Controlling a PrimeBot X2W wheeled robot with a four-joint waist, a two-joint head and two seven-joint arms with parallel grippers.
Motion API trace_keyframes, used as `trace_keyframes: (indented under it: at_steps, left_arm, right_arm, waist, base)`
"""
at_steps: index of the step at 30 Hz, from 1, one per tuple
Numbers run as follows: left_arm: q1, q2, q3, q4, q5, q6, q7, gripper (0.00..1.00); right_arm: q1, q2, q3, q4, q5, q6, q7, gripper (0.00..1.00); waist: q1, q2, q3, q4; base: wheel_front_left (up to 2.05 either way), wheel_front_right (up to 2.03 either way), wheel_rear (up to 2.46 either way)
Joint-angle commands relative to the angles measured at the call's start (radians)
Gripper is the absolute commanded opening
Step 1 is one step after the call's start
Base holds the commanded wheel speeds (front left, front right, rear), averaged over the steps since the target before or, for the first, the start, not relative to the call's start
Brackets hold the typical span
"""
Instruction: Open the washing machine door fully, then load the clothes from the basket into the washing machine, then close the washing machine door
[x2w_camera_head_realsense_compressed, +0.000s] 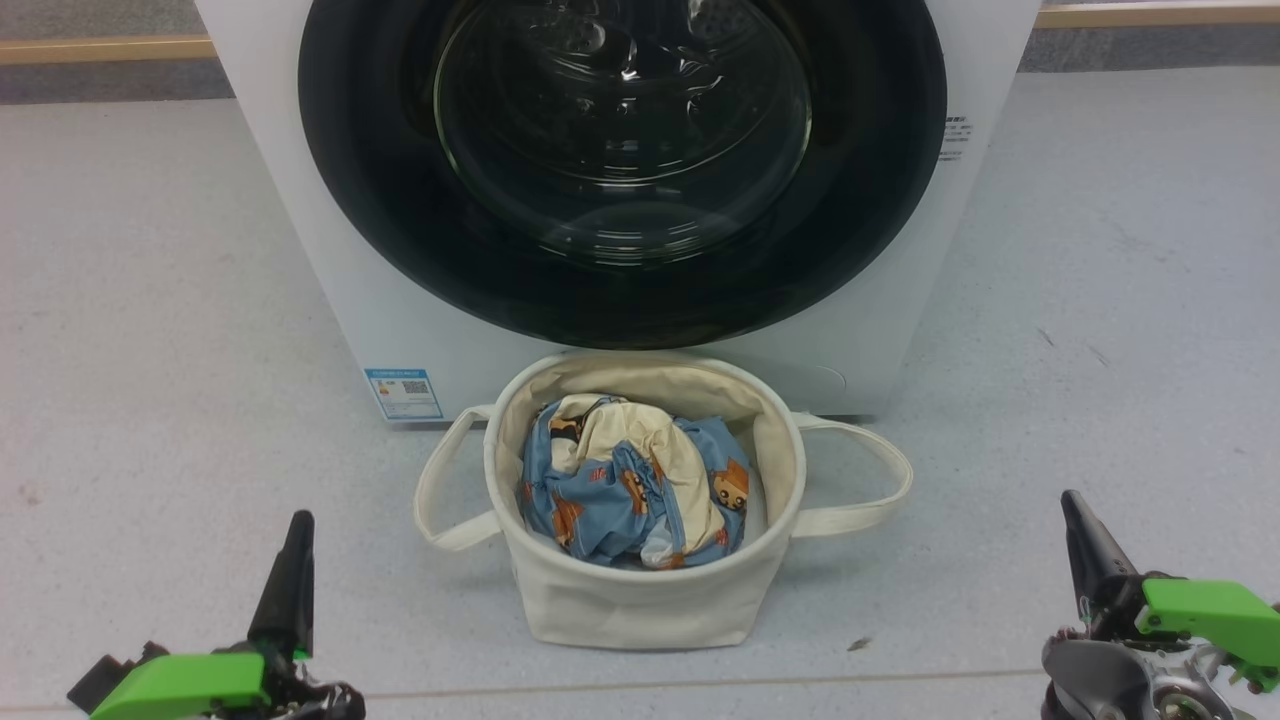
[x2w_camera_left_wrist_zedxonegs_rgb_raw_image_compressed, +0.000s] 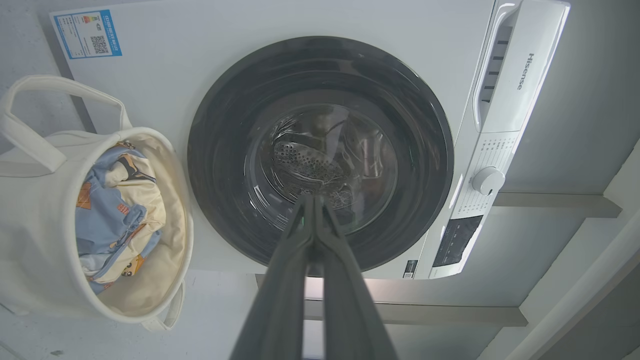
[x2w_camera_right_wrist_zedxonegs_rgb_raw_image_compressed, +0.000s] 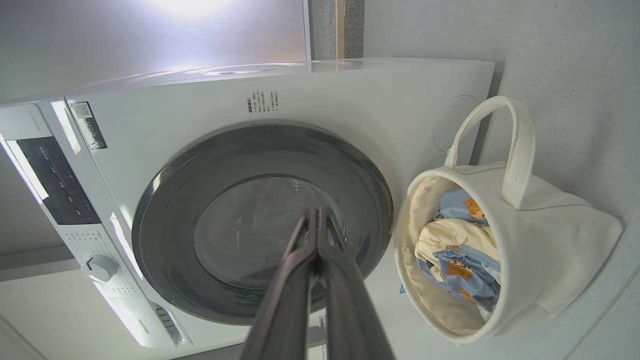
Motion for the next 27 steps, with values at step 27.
trace_keyframes:
  at_steps: [27]
  left_arm:
    - [-0.024, 0.006, 0.03, -0.037, -0.004, -0.007, -0.006, 0.0]
  right_arm:
    - [-0.016, 0.001, 0.019, -0.031, -0.004, 0.0, 0.009, 0.0]
  waist:
    - [0.0, -0.0001, 0.0, 0.0]
  base:
    - [0.0, 0.0, 0.0]
